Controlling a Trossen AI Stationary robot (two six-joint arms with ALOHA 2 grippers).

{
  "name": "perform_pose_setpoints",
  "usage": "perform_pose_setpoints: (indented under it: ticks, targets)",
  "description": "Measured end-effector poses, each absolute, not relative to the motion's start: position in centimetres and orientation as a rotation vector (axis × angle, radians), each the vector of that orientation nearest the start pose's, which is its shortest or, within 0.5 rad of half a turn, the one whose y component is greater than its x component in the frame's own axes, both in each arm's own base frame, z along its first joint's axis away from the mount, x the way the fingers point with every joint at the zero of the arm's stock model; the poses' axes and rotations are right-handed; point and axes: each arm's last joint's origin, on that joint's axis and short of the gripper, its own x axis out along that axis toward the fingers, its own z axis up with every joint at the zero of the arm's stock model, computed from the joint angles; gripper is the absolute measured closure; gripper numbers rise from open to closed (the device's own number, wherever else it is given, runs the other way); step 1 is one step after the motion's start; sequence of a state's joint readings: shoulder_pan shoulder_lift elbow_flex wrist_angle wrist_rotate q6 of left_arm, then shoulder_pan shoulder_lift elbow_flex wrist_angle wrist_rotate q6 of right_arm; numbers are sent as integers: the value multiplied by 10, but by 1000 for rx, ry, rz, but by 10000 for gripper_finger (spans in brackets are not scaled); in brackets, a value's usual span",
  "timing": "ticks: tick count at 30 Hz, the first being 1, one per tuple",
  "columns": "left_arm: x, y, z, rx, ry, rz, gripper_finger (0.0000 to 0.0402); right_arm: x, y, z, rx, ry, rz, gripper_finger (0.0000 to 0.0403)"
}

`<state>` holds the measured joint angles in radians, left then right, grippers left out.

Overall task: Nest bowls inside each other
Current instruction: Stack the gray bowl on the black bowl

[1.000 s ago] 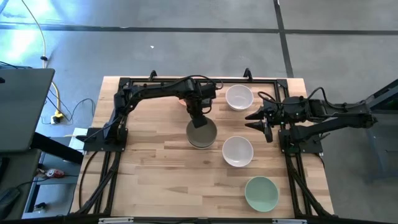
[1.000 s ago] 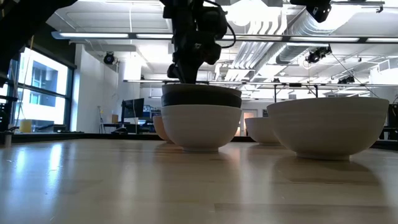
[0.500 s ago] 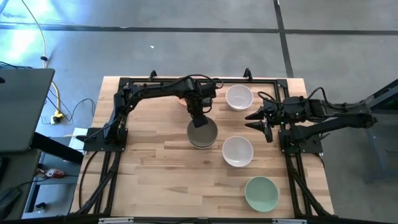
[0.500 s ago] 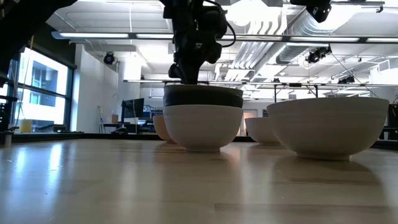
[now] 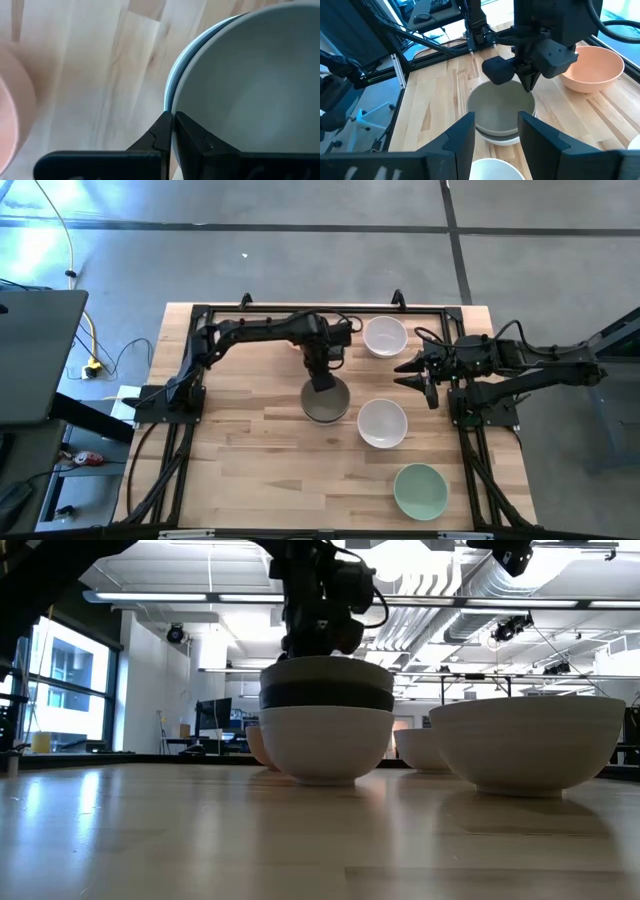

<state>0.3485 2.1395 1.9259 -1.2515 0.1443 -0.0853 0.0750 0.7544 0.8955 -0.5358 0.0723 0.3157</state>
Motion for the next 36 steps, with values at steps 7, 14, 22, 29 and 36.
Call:
perform_pose_setpoints:
  ticks: [7, 14, 22, 29, 36]
  targets:
    - [397, 144, 242, -420, 1407, 261, 392, 151, 9, 341, 280, 393, -60, 261]
    - [396, 146, 243, -424, 1408, 265, 392, 151, 9, 341, 276, 394, -59, 261]
    - [396, 145, 243, -428, 1409, 267, 391, 151, 9, 341, 276, 394, -59, 261]
    - [397, 142, 243, -423, 1407, 253, 353, 151, 9, 341, 276, 394, -59, 261]
    - [398, 140, 243, -406, 1408, 258, 310, 151, 9, 341, 272, 394, -58, 261]
